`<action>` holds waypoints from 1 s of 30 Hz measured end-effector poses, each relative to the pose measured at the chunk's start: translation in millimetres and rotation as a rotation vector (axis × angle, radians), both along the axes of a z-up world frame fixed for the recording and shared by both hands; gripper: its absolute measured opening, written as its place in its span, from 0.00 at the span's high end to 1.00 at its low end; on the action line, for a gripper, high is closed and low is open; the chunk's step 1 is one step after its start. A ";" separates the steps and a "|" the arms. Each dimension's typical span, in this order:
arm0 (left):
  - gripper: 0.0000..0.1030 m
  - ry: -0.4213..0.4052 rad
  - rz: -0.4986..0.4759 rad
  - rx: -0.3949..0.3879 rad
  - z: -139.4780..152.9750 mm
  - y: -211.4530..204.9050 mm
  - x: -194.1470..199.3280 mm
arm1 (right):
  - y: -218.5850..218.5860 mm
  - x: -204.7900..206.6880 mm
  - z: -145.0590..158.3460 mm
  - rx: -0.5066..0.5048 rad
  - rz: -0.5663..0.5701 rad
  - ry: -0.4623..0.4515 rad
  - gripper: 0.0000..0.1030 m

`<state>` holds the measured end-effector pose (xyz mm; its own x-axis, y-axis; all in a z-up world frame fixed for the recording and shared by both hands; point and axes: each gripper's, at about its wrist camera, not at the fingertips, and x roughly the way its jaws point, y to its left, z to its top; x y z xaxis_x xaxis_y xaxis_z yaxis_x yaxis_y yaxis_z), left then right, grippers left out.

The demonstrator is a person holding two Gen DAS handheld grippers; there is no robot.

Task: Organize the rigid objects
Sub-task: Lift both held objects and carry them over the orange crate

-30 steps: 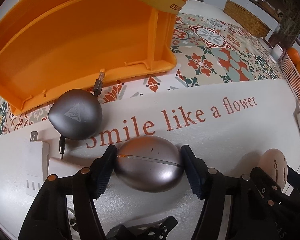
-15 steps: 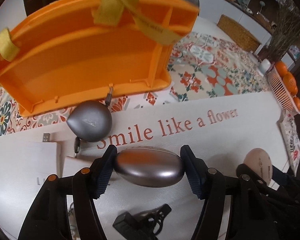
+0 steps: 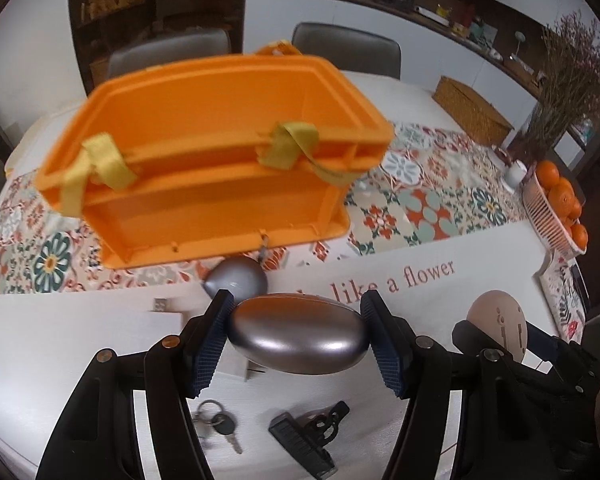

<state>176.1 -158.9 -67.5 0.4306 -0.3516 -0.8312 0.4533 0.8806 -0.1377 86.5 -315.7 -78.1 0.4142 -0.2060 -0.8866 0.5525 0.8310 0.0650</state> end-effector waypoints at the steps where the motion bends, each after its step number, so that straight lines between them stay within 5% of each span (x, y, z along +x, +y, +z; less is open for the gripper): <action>1: 0.37 -0.007 0.005 -0.004 3.9 3.4 -0.1 | 3.4 2.3 5.4 -0.004 0.009 -0.009 0.27; 18: 0.37 -0.130 0.095 -0.035 68.3 53.4 17.3 | 45.5 37.8 62.6 -0.036 0.116 -0.118 0.27; 30: 0.37 -0.179 0.123 -0.035 87.2 74.1 42.7 | 65.0 70.1 87.8 -0.061 0.143 -0.175 0.27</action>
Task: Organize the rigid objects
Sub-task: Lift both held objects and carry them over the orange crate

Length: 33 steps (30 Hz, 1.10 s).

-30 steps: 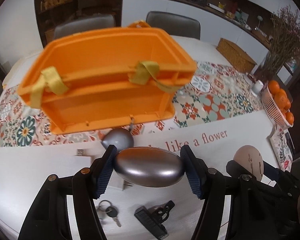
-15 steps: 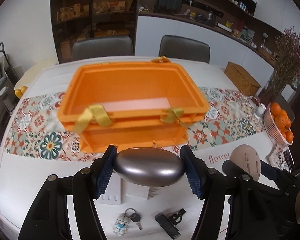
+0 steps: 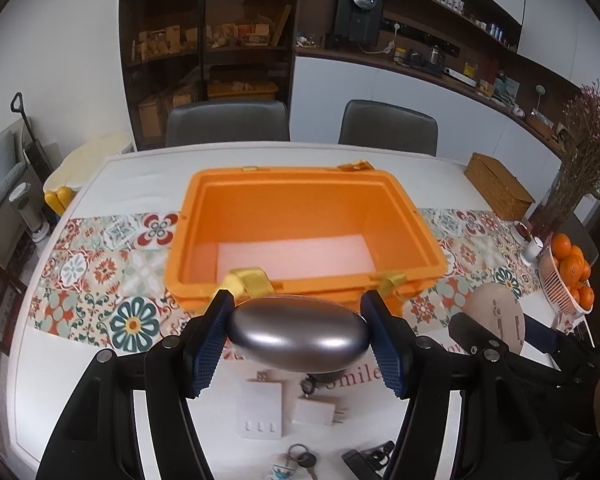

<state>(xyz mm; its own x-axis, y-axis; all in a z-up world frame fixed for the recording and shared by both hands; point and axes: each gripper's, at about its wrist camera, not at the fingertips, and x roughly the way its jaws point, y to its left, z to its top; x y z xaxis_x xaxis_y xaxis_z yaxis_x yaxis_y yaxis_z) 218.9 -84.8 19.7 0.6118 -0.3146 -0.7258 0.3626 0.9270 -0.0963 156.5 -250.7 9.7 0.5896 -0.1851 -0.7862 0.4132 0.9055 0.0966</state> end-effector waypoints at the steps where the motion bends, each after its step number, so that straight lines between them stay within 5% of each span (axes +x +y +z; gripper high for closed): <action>1: 0.37 -0.005 0.000 0.001 1.7 1.0 2.3 | 0.8 3.2 1.0 -0.001 0.001 -0.004 0.27; 17: 0.37 -0.028 0.022 0.012 7.8 10.9 42.9 | 10.9 49.8 11.4 -0.014 0.017 -0.024 0.27; 33: 0.37 0.036 -0.005 0.038 -0.3 2.3 93.8 | 9.3 112.3 13.1 -0.039 0.046 0.023 0.27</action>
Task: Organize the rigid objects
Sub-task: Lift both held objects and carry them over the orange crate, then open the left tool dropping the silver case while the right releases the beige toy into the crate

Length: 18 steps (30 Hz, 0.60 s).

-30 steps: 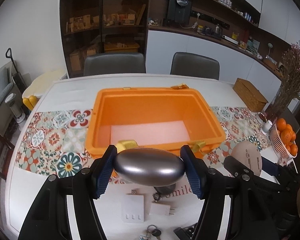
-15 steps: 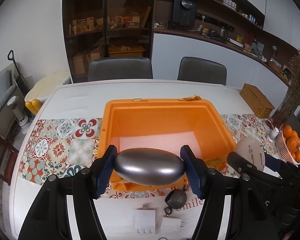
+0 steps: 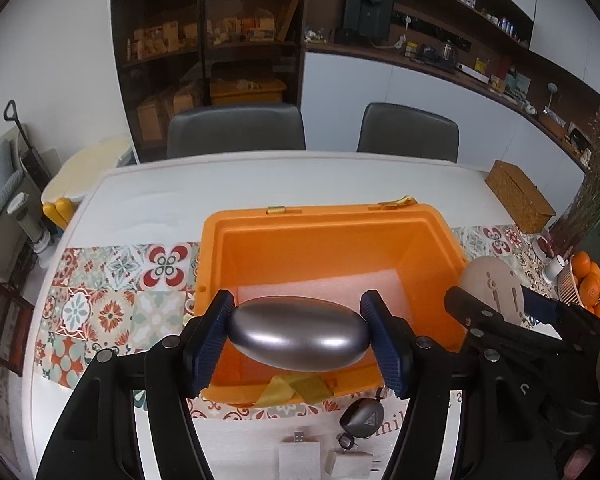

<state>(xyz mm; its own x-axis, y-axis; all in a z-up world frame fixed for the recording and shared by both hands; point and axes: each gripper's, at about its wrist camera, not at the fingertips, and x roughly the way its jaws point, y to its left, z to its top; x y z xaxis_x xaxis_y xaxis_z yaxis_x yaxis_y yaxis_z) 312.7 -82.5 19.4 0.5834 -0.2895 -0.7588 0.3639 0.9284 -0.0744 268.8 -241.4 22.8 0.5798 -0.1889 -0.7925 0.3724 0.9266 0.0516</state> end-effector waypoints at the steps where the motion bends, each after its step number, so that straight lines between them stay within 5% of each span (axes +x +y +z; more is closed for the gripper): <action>1: 0.37 0.012 -0.002 0.003 -2.5 -0.6 3.8 | -1.2 4.2 -1.2 0.003 0.001 0.010 0.27; 18: 0.37 0.184 0.002 0.089 -50.9 -2.0 41.3 | -7.3 54.1 -43.1 0.015 0.036 0.192 0.27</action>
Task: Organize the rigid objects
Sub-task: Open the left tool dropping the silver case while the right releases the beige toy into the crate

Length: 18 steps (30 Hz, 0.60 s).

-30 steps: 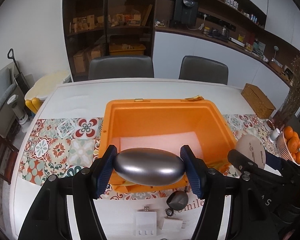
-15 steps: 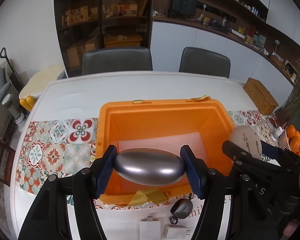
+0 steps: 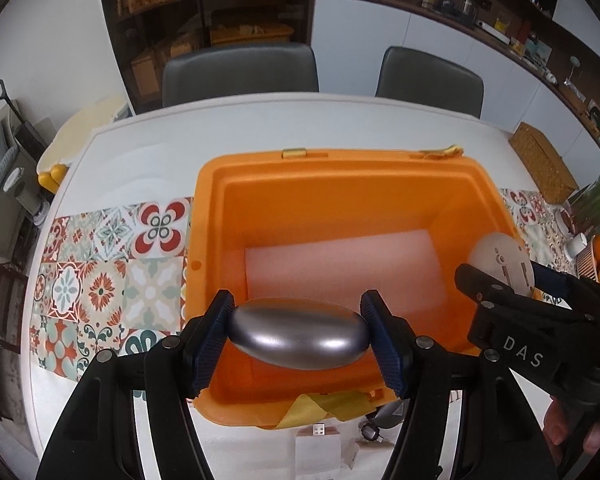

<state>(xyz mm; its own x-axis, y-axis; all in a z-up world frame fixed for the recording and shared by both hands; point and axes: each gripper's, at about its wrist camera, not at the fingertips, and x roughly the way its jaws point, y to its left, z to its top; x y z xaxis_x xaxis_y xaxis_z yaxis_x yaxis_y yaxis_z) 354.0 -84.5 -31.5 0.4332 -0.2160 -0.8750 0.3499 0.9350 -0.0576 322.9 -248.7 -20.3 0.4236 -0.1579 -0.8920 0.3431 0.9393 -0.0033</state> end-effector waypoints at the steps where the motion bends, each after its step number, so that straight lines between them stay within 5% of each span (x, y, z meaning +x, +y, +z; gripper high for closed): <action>1: 0.37 0.007 0.004 0.000 -1.7 0.0 1.1 | -0.4 0.9 -1.7 0.001 -0.001 0.005 0.27; 18: 0.19 -0.140 0.101 0.111 15.2 10.5 -1.2 | -2.6 8.9 -10.5 0.003 0.009 0.031 0.27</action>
